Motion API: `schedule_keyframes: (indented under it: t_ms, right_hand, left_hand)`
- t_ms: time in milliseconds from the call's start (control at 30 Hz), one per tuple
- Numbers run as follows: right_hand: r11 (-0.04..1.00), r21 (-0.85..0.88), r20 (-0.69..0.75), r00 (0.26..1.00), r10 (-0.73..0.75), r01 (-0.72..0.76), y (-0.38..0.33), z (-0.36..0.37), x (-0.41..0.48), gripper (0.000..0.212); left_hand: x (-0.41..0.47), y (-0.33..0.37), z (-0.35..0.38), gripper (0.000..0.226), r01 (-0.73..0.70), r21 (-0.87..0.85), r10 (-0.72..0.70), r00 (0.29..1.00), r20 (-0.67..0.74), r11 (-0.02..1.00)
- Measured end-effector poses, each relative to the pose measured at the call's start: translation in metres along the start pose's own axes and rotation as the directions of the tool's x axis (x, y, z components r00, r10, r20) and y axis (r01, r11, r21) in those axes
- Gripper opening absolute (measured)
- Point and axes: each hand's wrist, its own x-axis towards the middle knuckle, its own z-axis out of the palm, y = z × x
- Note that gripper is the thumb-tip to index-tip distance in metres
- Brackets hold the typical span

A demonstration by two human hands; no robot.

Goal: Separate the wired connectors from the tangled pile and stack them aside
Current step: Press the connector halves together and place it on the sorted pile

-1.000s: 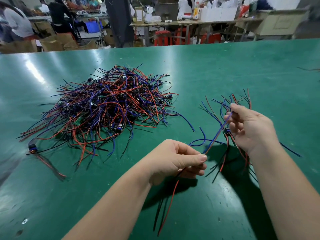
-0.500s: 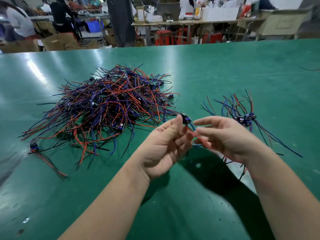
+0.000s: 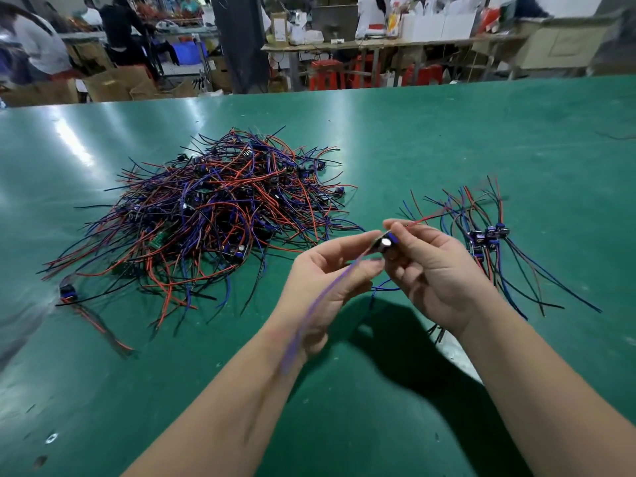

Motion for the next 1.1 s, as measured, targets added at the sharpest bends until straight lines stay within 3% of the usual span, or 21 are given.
schedule_keyframes:
  t_ms: [67, 167, 200, 333, 467, 600, 800, 933, 1100]
  right_hand:
    - [0.999, -0.042, 0.018, 1.000, -0.021, 0.022, -0.007, -0.005, 0.000, 0.017]
    - [0.922, -0.372, 0.060, 0.994, -0.090, 0.106, -0.009, -0.011, -0.001, 0.006]
    - [0.879, -0.460, 0.066, 0.992, -0.107, 0.125, -0.007, -0.011, -0.002, 0.006]
    - [0.786, -0.606, 0.070, 0.993, -0.096, 0.119, 0.002, -0.010, -0.002, 0.010]
    - [0.867, -0.496, -0.043, 0.995, -0.085, 0.052, -0.007, -0.015, 0.002, 0.014]
    - [0.952, -0.305, -0.230, 0.969, -0.087, 0.013, -0.029, -0.031, 0.009, 0.018]
    - [0.951, -0.302, -0.324, 0.932, -0.161, 0.060, -0.031, -0.038, 0.008, 0.005]
    - [0.971, -0.221, -0.351, 0.921, -0.169, 0.094, -0.035, -0.041, 0.008, 0.009]
    - [0.994, -0.110, -0.318, 0.947, -0.032, -0.003, -0.031, -0.035, 0.011, 0.035]
  left_hand:
    - [0.001, 0.002, -0.003, 0.035, 0.065, -0.025, -0.063, 0.996, 0.061, 0.998]
    - [0.002, 0.005, -0.001, 0.019, 0.142, -0.026, -0.142, 0.990, 0.026, 0.989]
    - [0.002, 0.003, -0.001, 0.010, 0.135, 0.025, -0.135, 0.991, -0.001, 0.990]
    - [0.001, -0.007, -0.002, 0.011, 0.069, 0.250, -0.051, 0.996, -0.078, 0.966]
    - [0.000, -0.002, -0.002, 0.003, 0.223, 0.138, -0.223, 0.975, -0.011, 0.965]
    - [-0.005, -0.003, 0.001, 0.007, 0.336, 0.196, -0.364, 0.922, 0.131, 0.921]
    - [-0.008, 0.001, -0.004, 0.010, 0.336, 0.274, -0.394, 0.898, 0.194, 0.901]
    - [-0.007, 0.001, -0.007, 0.007, 0.326, 0.266, -0.378, 0.910, 0.173, 0.907]
    - [-0.005, 0.004, -0.009, 0.009, 0.351, 0.155, -0.376, 0.909, 0.183, 0.924]
